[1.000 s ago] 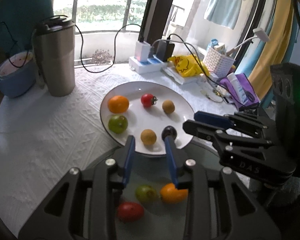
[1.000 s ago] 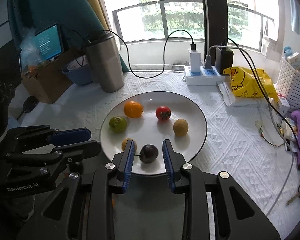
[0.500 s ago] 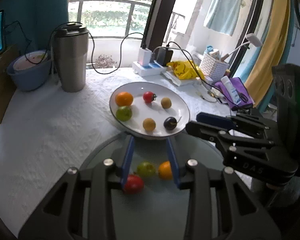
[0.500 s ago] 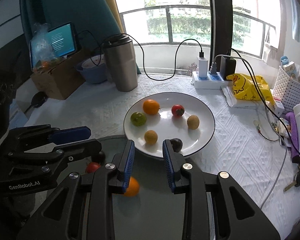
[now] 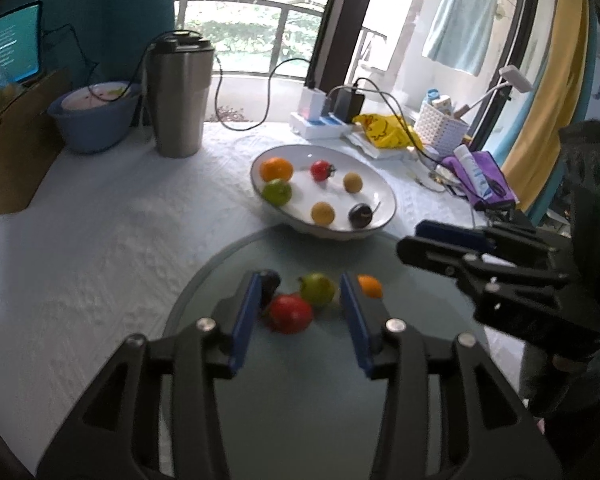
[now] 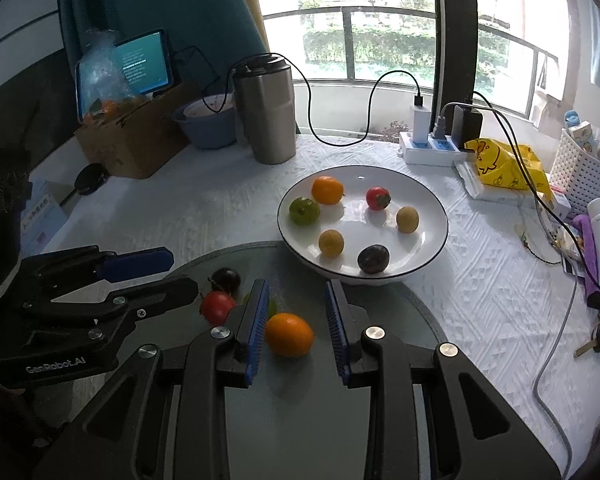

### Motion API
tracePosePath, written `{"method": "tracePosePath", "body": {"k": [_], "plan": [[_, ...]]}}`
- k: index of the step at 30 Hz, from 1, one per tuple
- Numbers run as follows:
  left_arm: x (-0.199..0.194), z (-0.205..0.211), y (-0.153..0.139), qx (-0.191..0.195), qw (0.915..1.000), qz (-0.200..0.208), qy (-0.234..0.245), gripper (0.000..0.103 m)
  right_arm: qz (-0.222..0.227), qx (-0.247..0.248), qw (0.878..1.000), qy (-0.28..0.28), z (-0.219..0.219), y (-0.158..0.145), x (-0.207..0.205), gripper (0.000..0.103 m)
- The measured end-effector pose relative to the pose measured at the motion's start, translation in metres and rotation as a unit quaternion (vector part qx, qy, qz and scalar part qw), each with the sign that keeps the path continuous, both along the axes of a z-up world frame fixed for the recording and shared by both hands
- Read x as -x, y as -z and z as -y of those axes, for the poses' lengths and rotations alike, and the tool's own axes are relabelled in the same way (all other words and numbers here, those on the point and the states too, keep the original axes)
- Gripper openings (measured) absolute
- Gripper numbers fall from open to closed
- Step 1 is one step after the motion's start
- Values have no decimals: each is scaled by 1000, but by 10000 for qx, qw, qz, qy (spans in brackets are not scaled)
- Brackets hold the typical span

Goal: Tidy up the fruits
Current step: 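Move both open grippers back over the fruit mat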

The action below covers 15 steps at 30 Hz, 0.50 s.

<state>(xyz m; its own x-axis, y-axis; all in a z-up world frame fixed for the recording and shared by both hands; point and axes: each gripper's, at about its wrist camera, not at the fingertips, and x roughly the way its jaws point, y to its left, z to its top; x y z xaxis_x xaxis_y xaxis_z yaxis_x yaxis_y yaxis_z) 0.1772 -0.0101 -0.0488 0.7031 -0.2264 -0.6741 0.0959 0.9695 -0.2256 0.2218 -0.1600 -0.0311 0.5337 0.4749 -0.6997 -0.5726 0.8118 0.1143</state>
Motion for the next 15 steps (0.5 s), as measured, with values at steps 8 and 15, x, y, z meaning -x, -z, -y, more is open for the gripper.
{"method": "tracePosePath", "body": {"k": [8,15], "plan": [[15,-9,14,-75,9999,-61,-140,44,-144,-50,9999,-3,-4,13,14,31],[31,-14,25,-89,9995,-46,-298,45,-223,-21,9997,0,-6,24,26,54]]}}
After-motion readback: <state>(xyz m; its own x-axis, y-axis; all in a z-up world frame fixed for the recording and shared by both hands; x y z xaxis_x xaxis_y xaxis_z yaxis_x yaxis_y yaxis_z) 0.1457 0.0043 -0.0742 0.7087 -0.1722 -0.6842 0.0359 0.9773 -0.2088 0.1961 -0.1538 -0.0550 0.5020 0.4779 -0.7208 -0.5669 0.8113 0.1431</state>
